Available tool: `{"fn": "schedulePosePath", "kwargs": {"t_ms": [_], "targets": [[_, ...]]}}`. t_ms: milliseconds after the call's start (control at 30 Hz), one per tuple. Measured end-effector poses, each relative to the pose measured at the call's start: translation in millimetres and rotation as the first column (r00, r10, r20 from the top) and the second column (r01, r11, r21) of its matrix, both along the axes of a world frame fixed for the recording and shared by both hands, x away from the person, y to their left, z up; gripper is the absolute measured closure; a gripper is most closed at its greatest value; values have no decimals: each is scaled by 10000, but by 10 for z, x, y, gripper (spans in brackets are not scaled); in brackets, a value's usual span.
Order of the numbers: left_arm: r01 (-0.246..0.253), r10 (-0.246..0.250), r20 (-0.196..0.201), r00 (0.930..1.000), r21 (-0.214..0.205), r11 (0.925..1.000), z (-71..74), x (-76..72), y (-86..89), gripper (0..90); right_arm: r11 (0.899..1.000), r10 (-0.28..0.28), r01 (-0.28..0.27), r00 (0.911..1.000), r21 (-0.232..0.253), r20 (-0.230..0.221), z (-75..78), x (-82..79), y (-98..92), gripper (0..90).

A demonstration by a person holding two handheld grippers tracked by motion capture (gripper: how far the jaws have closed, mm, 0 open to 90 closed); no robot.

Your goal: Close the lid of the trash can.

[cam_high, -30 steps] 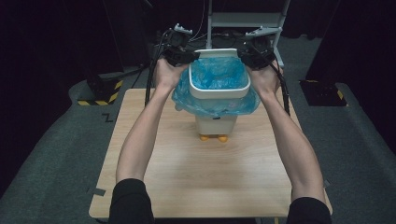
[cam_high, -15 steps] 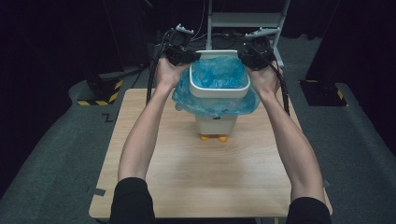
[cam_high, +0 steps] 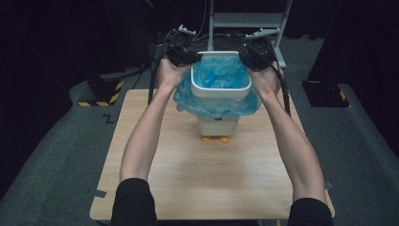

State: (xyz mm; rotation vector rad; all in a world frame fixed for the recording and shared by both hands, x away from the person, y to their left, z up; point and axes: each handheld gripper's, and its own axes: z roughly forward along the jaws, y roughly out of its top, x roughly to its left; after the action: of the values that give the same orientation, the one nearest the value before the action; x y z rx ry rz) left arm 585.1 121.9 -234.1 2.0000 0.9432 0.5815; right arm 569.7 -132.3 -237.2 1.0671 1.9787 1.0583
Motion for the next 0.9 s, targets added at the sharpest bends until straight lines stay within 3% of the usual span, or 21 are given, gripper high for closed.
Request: {"fn": "schedulePosePath", "kwargs": {"t_ms": [433,900], "targets": [[-20,26,138,9999,-399,9992,-106,-25,46,761,9997,74,-77,9999,219,139,-57,-21,-7,816],[-97,110,250,9996,-504,9987,-120,-45,46,756,9983,277,-281,9996,503,86,-79,-12,-49,806]]}}
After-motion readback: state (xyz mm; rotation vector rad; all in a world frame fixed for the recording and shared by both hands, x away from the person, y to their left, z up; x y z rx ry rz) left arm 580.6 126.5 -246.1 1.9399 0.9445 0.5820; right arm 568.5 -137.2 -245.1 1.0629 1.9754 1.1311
